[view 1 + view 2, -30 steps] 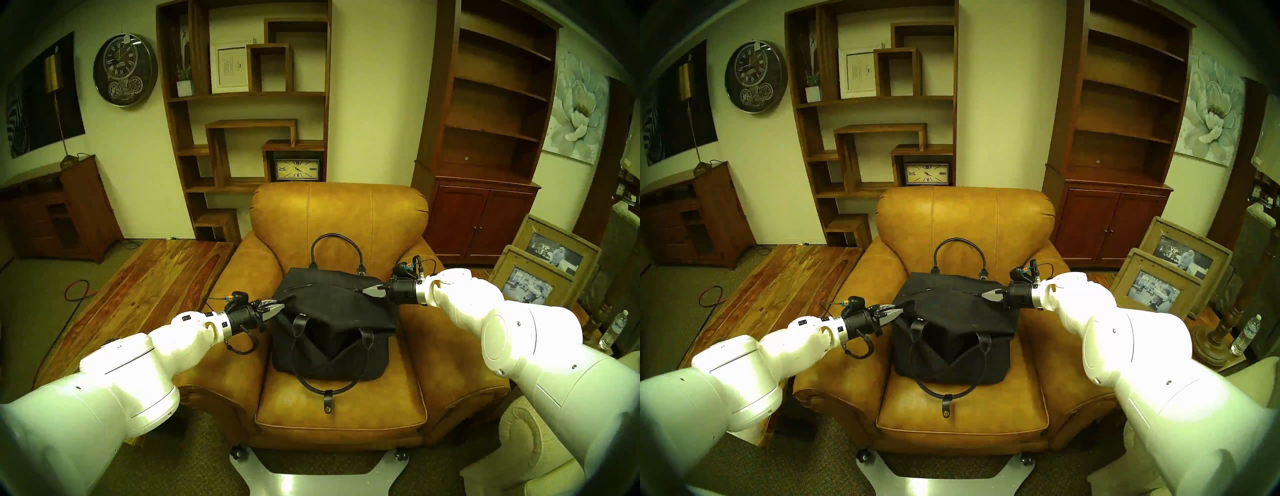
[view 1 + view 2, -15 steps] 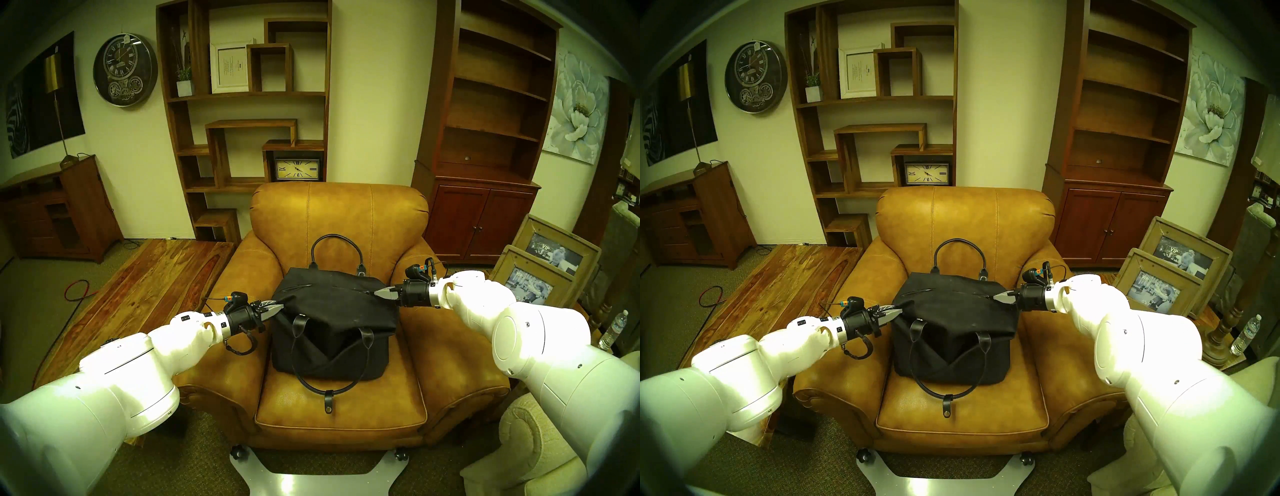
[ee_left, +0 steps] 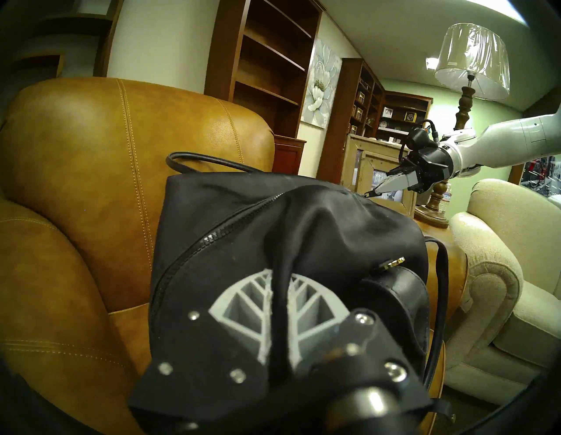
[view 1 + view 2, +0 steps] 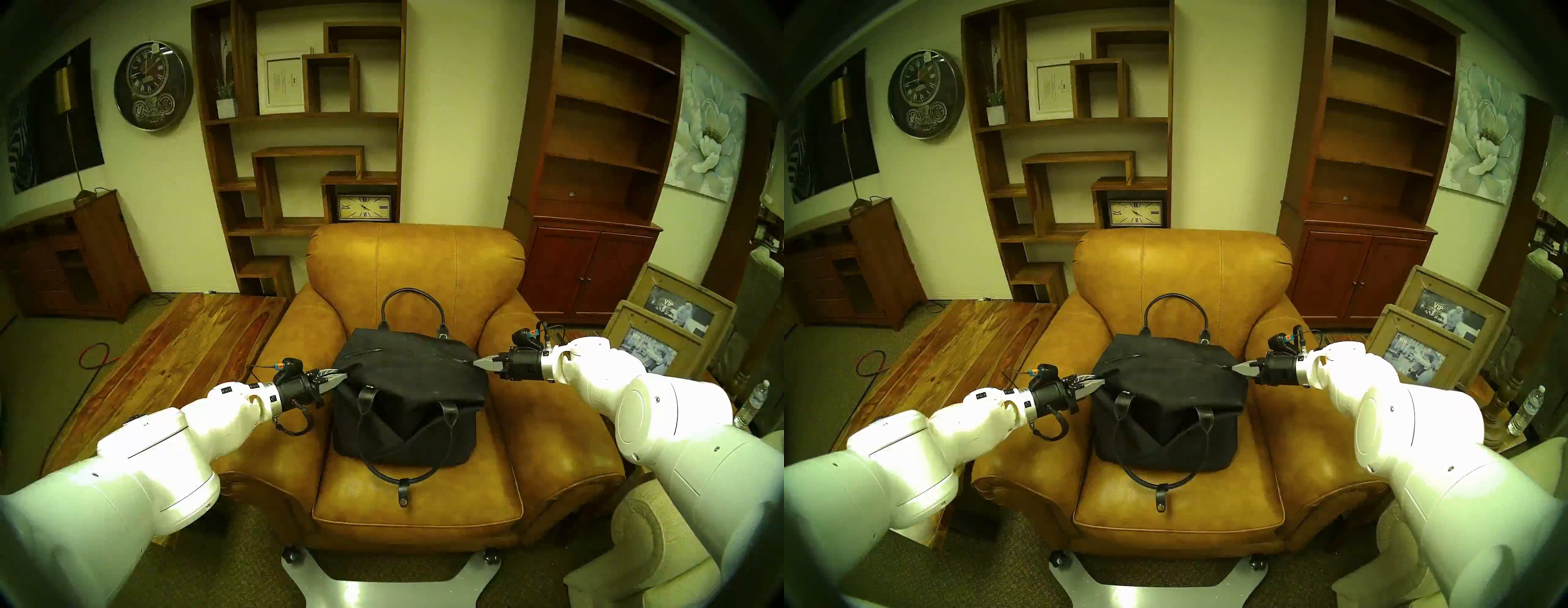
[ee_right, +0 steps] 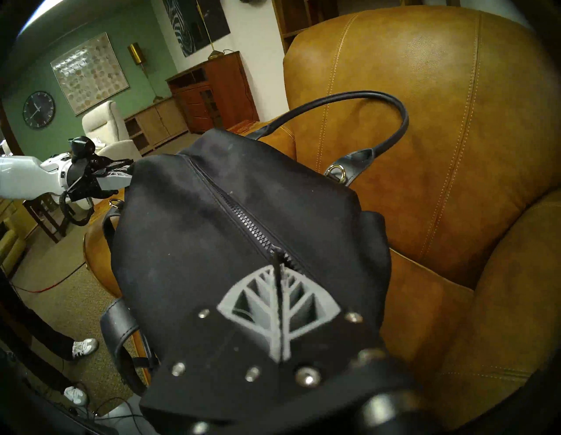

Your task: Close a bag with a zipper

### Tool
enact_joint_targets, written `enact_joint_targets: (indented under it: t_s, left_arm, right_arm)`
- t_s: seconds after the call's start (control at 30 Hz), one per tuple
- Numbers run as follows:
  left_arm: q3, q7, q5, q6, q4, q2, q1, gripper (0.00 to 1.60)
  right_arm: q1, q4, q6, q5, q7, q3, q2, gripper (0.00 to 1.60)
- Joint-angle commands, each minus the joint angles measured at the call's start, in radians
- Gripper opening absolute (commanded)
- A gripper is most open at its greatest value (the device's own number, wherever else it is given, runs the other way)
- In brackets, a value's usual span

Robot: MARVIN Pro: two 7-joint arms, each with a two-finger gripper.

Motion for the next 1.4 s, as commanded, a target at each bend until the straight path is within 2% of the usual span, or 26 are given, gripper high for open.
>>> enact_joint_targets:
  t_s: [0.0,0.23,0.73,1.2,1.37]
  left_arm:
    - [-0.019,0.005,-0.015,0.004,0.009,0.038,-0.039,0.00]
    - [-0.022,0.009,-0.014,0.009,0.014,0.042,-0.041,0.00]
    - [-0.028,0.013,-0.008,0.016,0.016,0.047,-0.040,0.00]
    - [-0.033,0.008,-0.002,0.018,0.016,0.054,-0.038,0.00]
    - [-0.035,0.005,0.000,0.017,0.016,0.057,-0.036,0.00]
  right_arm:
    - [-0.002,-0.015,-0.005,0.026,-0.057,0.033,0.052,0.00]
    - [-0.011,-0.019,-0.011,0.030,-0.092,0.057,0.063,0.00]
    - [-0.047,-0.020,0.019,0.008,-0.184,0.061,0.065,0.00]
    - [-0.066,-0.029,0.037,-0.033,-0.302,0.037,0.021,0.00]
    - [-0.066,-0.029,0.041,-0.044,-0.321,0.034,0.015,0.00]
